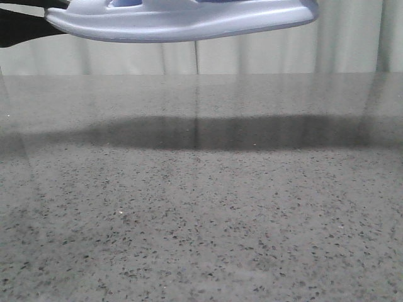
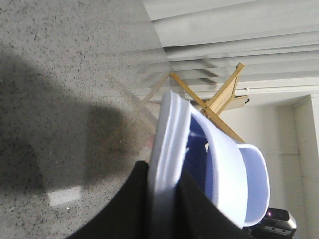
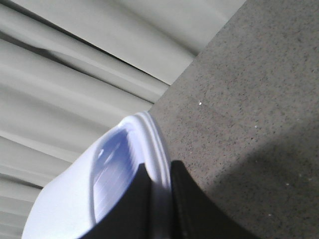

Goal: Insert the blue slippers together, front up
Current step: 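Move both held slippers toward each other, aligning them sole over sole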

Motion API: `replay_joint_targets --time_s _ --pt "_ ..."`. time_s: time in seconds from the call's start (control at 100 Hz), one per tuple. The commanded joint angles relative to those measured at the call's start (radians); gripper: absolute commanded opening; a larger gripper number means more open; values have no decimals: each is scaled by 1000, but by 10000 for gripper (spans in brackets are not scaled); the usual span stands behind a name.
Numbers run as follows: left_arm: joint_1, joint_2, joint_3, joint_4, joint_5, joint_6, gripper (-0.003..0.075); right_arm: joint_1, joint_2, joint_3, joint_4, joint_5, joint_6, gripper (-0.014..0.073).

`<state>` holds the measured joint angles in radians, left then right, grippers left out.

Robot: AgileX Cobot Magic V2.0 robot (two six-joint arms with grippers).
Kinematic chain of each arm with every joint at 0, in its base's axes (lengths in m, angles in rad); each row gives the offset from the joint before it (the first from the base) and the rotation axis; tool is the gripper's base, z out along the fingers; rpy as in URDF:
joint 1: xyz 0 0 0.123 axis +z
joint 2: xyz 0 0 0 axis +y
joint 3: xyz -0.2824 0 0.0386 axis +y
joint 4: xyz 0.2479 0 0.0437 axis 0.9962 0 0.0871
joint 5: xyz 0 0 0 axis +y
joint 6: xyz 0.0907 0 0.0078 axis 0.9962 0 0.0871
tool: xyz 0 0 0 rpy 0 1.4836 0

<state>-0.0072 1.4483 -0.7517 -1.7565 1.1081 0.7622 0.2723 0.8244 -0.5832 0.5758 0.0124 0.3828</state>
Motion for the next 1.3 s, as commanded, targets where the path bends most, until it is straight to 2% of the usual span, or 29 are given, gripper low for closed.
replay_joint_targets --time_s 0.0,0.31,0.74,1.29 --pt "-8 -33 -23 -104 69 2 16 29 10 -38 0 -92 -6 -107" --pt "-8 -33 -23 -104 96 -2 16 69 69 -38 7 -129 -4 -107" --pt "-8 -33 -23 -104 121 -5 16 69 78 -38 7 -135 -4 -107" --pt "-6 -33 -23 -104 134 -5 16 83 78 -38 -10 -44 -7 -107"
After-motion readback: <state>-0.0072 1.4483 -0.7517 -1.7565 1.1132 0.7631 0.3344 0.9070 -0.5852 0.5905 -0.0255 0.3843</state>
